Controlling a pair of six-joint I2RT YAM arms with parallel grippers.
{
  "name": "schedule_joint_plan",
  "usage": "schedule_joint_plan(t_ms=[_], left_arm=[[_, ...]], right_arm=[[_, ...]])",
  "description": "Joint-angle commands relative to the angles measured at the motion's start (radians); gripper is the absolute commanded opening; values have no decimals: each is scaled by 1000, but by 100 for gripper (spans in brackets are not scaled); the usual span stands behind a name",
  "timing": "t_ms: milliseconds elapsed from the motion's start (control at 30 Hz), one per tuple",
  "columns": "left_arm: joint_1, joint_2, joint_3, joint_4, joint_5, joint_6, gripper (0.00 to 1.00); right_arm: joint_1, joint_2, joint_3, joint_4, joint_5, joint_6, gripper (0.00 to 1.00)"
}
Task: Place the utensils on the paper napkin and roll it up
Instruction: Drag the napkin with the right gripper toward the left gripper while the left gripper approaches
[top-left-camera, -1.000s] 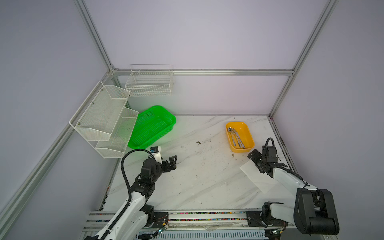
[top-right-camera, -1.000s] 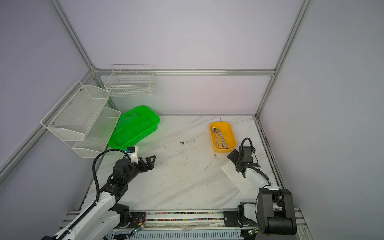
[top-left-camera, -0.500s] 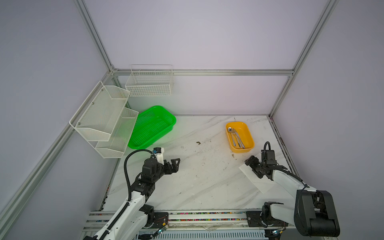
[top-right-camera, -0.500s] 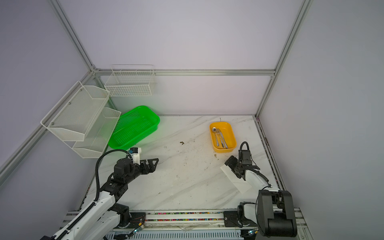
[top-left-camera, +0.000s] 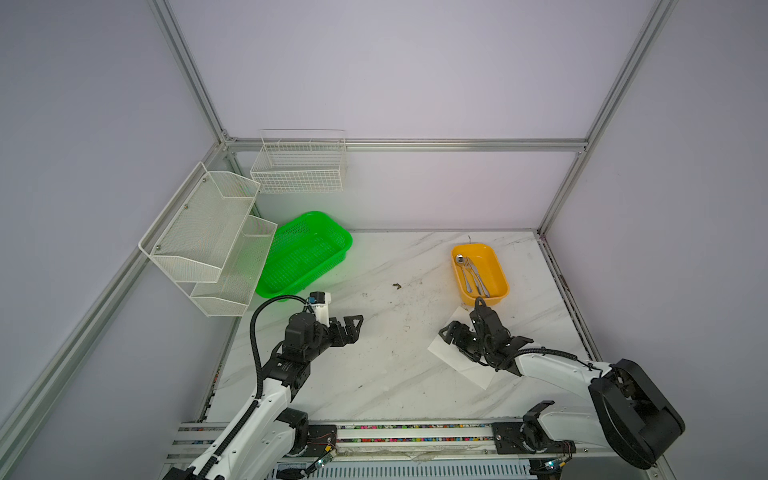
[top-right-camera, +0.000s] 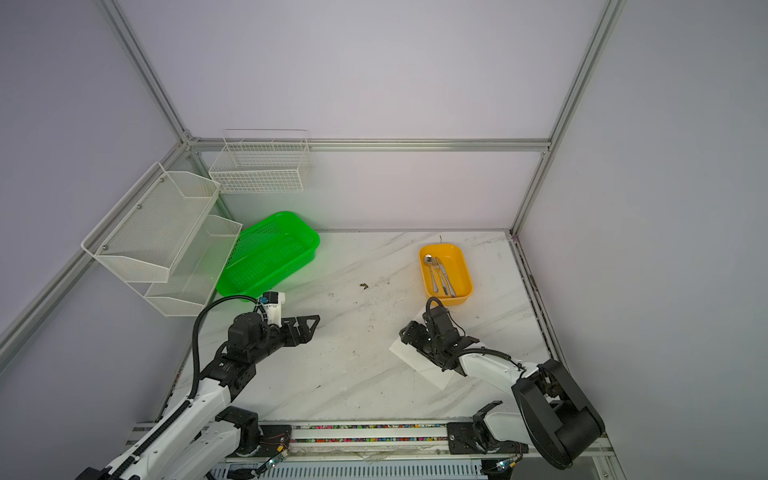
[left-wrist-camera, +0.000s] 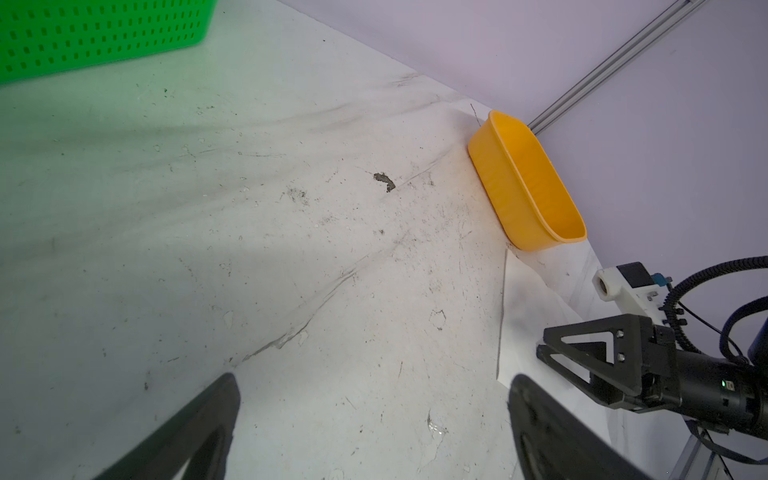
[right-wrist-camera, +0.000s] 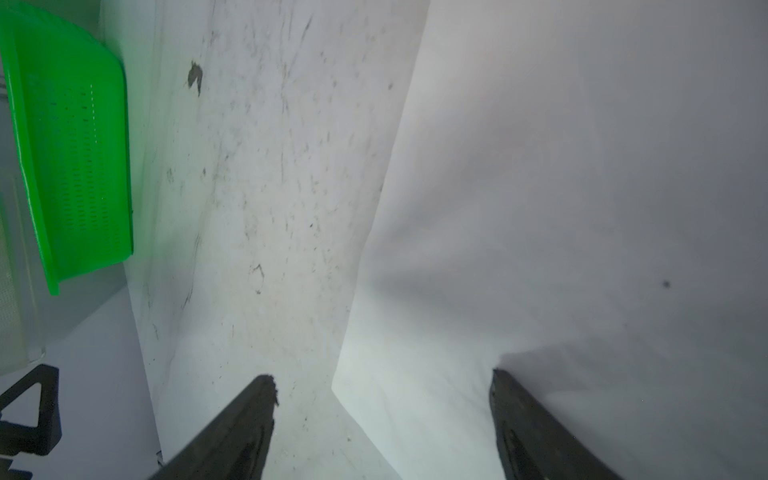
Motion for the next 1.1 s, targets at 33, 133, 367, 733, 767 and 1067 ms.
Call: schedule_joint_plan(t_ms=[33,133,367,733,767,1067], left_arm=[[-9,26,109,15,101,-4,100],[-11,50,121,14,169,-7,100],[-29,121,164,22,401,-21,99],[-185,292,238,4,479,-20,89],[-191,296,237,3,468,-20,89],[-199,307,268,-84,301,45,89]], right_arm=[[144,142,37,68,-37,189,83],[211,206,160,56,-64,142,83],[170,179,368,-333,187,-166,75],[118,245,338,-412,66,-406,59],[118,260,341,-410,64,-415,59],[119,368,338,-354,82,-251,59]])
